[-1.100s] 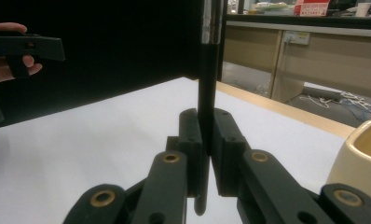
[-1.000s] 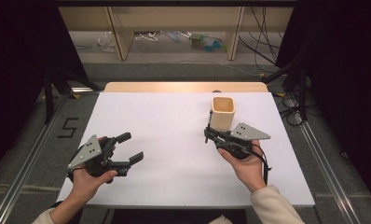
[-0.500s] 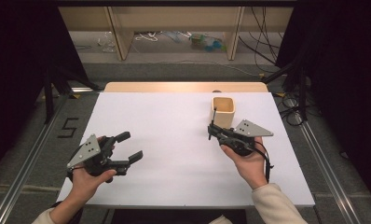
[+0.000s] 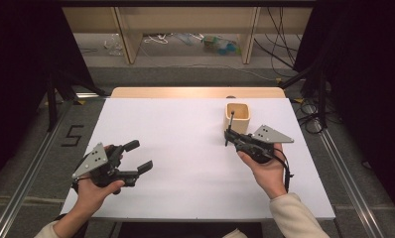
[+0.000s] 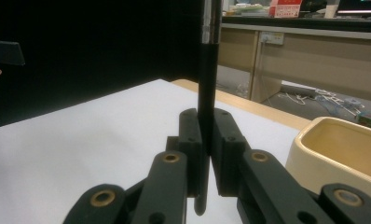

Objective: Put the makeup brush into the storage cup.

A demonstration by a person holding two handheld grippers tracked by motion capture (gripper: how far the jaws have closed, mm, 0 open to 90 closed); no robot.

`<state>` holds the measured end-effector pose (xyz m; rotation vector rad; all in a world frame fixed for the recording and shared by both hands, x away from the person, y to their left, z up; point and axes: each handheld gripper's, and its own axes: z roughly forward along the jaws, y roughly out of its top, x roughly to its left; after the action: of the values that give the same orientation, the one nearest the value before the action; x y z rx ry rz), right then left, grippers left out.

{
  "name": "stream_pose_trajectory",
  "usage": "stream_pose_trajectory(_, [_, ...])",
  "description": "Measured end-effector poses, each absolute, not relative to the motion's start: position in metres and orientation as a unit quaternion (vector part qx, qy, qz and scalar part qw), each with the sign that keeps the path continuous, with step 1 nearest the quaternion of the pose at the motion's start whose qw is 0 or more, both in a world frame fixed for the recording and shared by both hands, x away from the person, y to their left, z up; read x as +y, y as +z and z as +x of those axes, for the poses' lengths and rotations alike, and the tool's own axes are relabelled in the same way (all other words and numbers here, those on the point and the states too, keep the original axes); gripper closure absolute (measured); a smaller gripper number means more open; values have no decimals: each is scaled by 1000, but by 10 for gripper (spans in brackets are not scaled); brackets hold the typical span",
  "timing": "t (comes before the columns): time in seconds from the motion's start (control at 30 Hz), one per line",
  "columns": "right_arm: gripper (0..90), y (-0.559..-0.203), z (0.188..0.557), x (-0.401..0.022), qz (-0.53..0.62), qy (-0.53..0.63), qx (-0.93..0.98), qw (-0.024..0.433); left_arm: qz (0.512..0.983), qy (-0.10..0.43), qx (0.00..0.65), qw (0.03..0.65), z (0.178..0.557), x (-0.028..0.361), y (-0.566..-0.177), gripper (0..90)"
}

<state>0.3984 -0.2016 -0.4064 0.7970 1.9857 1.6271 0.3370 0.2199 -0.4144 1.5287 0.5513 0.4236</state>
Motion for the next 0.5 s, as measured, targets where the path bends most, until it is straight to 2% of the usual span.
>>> stream_pose_trajectory(0.37, [841, -407, 401, -204, 295, 591, 713, 234, 679, 187, 243, 667, 338, 220, -415, 166])
stream_pose_trajectory(0.5, [842, -407, 401, -204, 300, 592, 713, 224, 678, 188, 243, 668, 337, 220, -415, 166])
